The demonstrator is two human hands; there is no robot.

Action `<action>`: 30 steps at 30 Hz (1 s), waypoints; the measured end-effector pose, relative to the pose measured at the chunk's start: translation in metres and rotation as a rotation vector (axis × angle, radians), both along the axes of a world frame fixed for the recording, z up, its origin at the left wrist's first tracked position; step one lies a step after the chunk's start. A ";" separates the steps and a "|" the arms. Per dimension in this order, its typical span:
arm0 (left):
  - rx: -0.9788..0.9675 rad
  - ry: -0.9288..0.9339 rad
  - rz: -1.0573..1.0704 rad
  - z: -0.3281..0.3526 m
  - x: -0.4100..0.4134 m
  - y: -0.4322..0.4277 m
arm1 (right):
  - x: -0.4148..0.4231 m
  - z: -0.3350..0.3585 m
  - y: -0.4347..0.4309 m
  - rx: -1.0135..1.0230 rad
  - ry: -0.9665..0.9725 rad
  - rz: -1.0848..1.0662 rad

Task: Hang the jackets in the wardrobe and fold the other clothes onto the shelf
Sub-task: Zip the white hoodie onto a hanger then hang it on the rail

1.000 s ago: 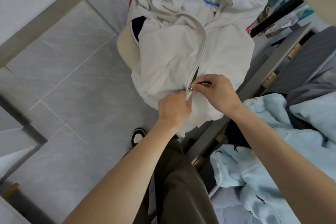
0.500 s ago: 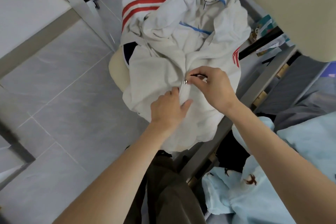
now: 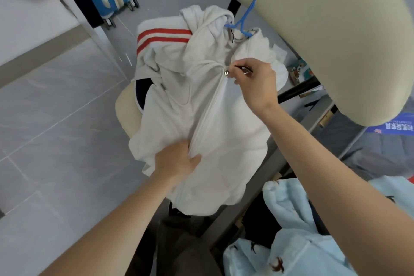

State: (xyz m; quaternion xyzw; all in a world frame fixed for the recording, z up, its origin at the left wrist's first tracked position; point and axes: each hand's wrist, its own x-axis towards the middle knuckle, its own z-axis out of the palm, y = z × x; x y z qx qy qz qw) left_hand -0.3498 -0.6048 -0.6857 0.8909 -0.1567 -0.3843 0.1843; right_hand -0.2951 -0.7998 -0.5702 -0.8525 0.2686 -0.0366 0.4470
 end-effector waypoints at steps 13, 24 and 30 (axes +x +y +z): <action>-0.011 -0.049 -0.081 0.017 0.037 -0.053 | 0.016 -0.005 -0.013 -0.117 0.013 0.029; 0.164 0.107 -0.122 -0.017 0.066 -0.016 | 0.051 -0.040 -0.029 -0.207 -0.124 0.025; 0.105 0.180 -0.079 -0.025 0.068 -0.011 | 0.097 -0.046 -0.038 -0.169 0.132 -0.041</action>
